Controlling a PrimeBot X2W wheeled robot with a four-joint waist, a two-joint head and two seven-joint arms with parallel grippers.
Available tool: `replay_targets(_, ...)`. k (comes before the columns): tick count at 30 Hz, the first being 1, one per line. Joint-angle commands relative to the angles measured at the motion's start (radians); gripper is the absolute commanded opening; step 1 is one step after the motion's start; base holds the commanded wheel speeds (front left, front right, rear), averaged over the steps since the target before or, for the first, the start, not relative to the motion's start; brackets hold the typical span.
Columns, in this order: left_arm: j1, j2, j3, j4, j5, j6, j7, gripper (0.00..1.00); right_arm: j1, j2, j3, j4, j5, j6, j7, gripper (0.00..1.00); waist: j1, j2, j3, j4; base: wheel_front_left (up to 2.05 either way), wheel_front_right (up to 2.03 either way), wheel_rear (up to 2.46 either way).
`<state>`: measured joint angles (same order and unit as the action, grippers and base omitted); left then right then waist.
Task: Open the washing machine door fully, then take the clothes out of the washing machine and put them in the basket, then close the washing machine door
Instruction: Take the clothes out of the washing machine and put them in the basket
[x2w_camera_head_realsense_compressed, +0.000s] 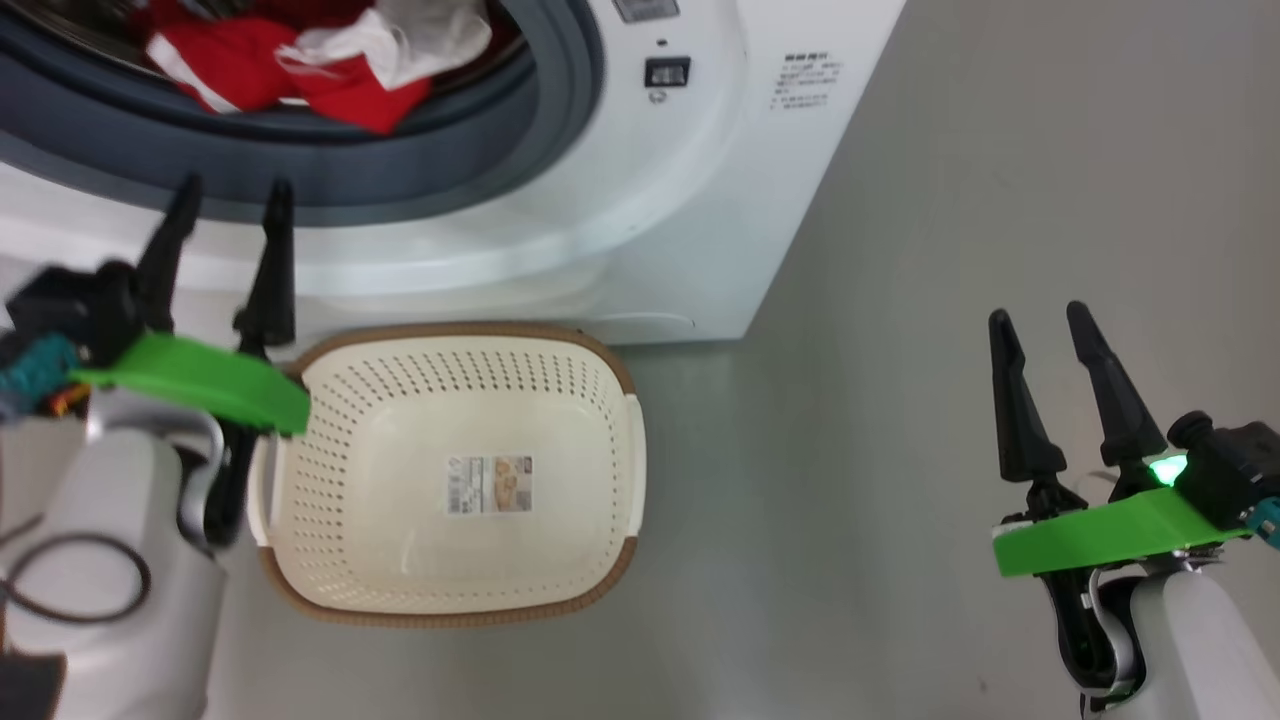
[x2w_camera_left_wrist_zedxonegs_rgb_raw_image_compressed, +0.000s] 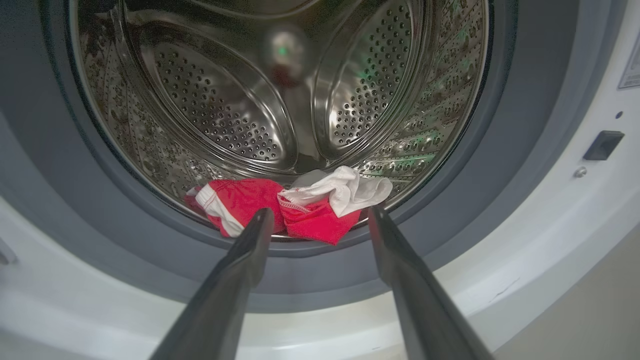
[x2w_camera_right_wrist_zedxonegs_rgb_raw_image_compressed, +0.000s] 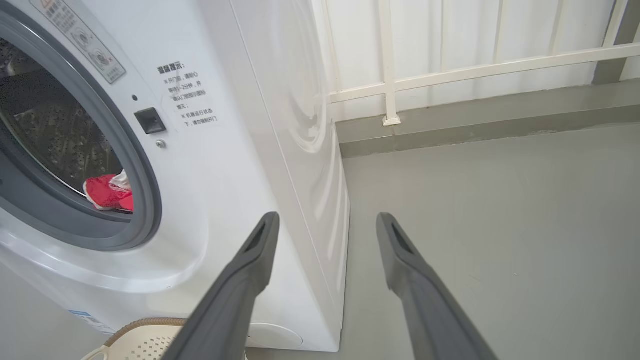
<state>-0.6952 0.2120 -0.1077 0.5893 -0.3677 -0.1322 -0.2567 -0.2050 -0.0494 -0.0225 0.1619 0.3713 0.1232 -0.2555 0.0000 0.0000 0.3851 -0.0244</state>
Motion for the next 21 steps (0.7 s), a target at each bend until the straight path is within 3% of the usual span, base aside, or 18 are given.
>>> replay_targets(1, -0.042, 0.048, 0.021, -0.003, 0.009, 0.002, -0.005, 1.0, -0.02, -0.001, 0.02, -0.028, 0.008, 0.008, -0.006, 1.0, 0.0, 0.0, 0.076, -0.043, 0.0, 0.0, 0.0)
replay_targets(13, -0.367, 0.095, -0.073, 0.237, 0.016, 0.002, -0.005, 1.0, -0.072, -0.001, 0.022, -0.049, 0.044, 0.008, -0.006, 1.0, 0.0, 0.0, 0.183, -0.1, 0.0, 0.0, 0.0)
replay_targets(21, -0.49, 0.112, -0.115, 0.345, 0.032, 0.002, -0.005, 1.0, -0.082, -0.001, 0.039, -0.051, 0.058, 0.008, -0.006, 1.0, 0.0, 0.0, 0.201, -0.117, 0.0, 0.0, 0.0)
